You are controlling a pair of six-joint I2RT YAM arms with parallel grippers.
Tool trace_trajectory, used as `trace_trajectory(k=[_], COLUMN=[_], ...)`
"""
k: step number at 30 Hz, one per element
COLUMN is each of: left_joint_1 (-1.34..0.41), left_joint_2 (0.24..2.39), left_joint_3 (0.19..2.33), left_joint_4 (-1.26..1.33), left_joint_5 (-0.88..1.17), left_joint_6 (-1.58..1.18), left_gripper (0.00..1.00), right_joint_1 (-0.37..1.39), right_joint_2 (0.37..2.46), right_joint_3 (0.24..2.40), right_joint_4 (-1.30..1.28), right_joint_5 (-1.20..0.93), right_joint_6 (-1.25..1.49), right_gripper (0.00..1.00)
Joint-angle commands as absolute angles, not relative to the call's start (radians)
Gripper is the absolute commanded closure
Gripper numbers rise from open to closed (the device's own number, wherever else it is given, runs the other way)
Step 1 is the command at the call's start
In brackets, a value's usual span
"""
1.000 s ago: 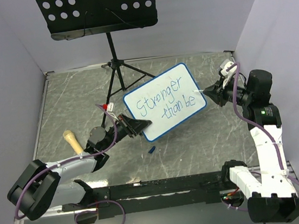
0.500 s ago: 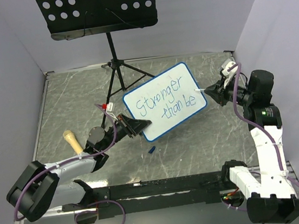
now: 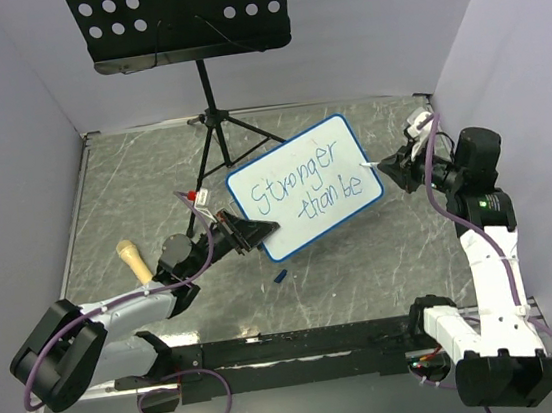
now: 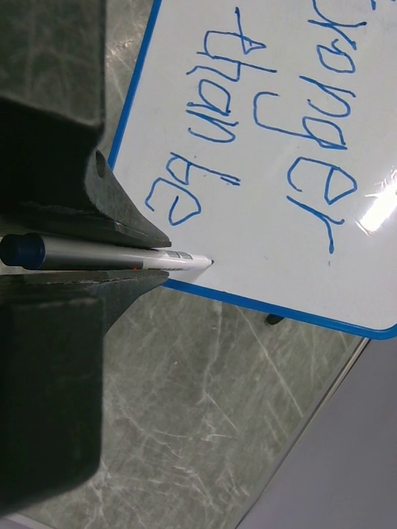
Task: Write a sentence on the whiteboard
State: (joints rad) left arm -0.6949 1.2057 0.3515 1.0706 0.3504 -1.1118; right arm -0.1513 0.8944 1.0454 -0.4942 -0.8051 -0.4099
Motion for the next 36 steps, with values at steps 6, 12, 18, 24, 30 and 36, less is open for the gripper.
trace_trajectory(k=[6,12,18,24,30,36], left_joint_1=[-0.69,-0.692,-0.687,-0.678,-0.664,-0.658], left_joint_2=[1.186,1.184,1.177,1.161,1.138,1.149], left_joint_3=[0.387,0.388,0.383,0.38,0.368,0.371], left_joint_4=[1.256,1.25,1.244,1.233,1.22,1.209], left_joint_5=[0.367,0.351,0.325,0.315,0.313,0.33], left_joint_6=[-1.117,-1.118,-1.118,-1.115,-1.115,-1.111], left_gripper=[0.99,0.99,0.99,0.99,0.99,0.99], right_joint_1=[-0.158,-0.158,-0.158,-0.158,-0.158,-0.158], right_joint_2=[0.891,0.887,0.864,0.838,0.808,0.799], right_joint_3=[1.04,1.04,1.025,1.003,0.963,0.997], right_joint_4=[-0.521,-0.572,-0.604,-0.643,-0.681,-0.637], right_joint_5=[-0.854,-0.871,-0.858,-0.844,-0.839,-0.894], right_joint_6=[-0.472,-0.503,-0.528,-0.554,-0.577,-0.523], right_gripper=[1.0,1.0,1.0,1.0,1.0,1.0])
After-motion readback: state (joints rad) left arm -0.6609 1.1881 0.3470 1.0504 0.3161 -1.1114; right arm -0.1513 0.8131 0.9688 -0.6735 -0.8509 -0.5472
